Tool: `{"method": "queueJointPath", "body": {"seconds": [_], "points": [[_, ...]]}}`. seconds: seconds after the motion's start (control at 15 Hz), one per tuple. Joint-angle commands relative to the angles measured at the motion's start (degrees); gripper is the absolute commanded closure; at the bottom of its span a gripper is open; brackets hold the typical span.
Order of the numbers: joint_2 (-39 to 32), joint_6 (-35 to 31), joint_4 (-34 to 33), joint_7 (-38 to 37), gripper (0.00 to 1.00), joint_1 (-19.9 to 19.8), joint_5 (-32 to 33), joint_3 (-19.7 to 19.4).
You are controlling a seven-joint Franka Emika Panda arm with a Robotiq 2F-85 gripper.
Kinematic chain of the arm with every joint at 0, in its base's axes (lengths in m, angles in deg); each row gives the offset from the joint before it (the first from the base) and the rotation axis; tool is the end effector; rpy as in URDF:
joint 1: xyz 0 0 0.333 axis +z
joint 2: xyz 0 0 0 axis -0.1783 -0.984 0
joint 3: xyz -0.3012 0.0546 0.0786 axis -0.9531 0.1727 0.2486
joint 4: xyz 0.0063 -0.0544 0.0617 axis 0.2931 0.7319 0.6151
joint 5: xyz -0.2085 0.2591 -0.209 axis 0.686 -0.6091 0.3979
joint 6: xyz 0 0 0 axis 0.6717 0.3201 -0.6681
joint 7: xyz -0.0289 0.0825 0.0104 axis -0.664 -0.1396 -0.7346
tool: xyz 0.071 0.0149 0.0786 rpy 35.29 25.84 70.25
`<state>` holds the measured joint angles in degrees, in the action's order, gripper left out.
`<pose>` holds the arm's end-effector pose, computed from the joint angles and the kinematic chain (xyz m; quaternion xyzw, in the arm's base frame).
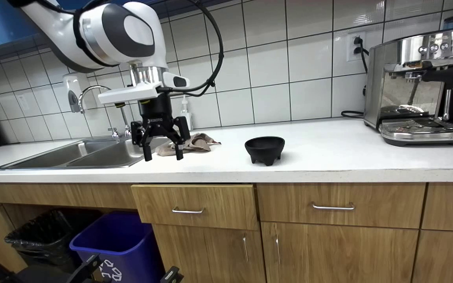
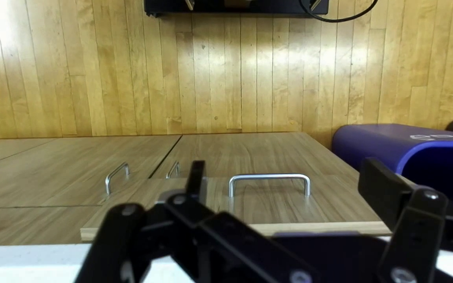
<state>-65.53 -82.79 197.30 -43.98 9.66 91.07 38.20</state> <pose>0.4157 -0.0140 0.3082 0.9966 0.0509 -0.0639 0.0076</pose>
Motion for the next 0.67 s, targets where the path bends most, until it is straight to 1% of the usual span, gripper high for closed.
{"method": "queueJointPath", "body": {"seconds": [0.0,0.13,0.2,0.6], "points": [[2.84,4.06,-2.10,0.05,0.00,0.16,0.04,0.12],[1.79,4.10,-3.23,-0.12,0.00,0.13,0.46,0.18],[1.74,1.88,-1.77,-0.03,0.00,0.08,0.02,-0.03],[1.72,1.99,-2.10,-0.03,0.00,0.08,0.03,-0.03]]}}
